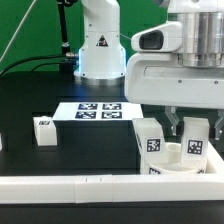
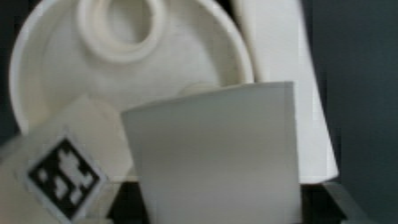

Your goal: Assemble stool

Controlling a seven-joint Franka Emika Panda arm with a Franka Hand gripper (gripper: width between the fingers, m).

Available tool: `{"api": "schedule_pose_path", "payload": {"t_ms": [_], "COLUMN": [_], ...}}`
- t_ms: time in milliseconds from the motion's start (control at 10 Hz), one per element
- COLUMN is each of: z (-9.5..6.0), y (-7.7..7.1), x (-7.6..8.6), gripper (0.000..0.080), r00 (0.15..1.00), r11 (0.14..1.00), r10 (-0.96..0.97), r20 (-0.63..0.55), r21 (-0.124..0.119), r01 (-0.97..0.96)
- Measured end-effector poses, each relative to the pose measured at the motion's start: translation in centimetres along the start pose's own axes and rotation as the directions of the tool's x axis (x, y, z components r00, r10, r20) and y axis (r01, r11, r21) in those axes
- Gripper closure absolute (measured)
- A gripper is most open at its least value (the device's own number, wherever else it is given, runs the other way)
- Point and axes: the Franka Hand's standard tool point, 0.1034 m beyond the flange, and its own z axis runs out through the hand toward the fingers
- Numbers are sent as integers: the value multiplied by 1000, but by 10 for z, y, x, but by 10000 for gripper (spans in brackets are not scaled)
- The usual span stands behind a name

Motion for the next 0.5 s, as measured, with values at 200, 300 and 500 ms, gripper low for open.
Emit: {"api": "schedule_pose_path", "payload": {"t_ms": [200,300,500], "z": [0,0,0], "y": [2,4,4], "x": [2,4,4], "gripper": [455,455,455], "r00": [965,948,920], "r11": [965,947,919], "r10": [261,318,392], "r20": [17,22,24], "r21": [34,43,41], "r01": [-261,-319,-393]}}
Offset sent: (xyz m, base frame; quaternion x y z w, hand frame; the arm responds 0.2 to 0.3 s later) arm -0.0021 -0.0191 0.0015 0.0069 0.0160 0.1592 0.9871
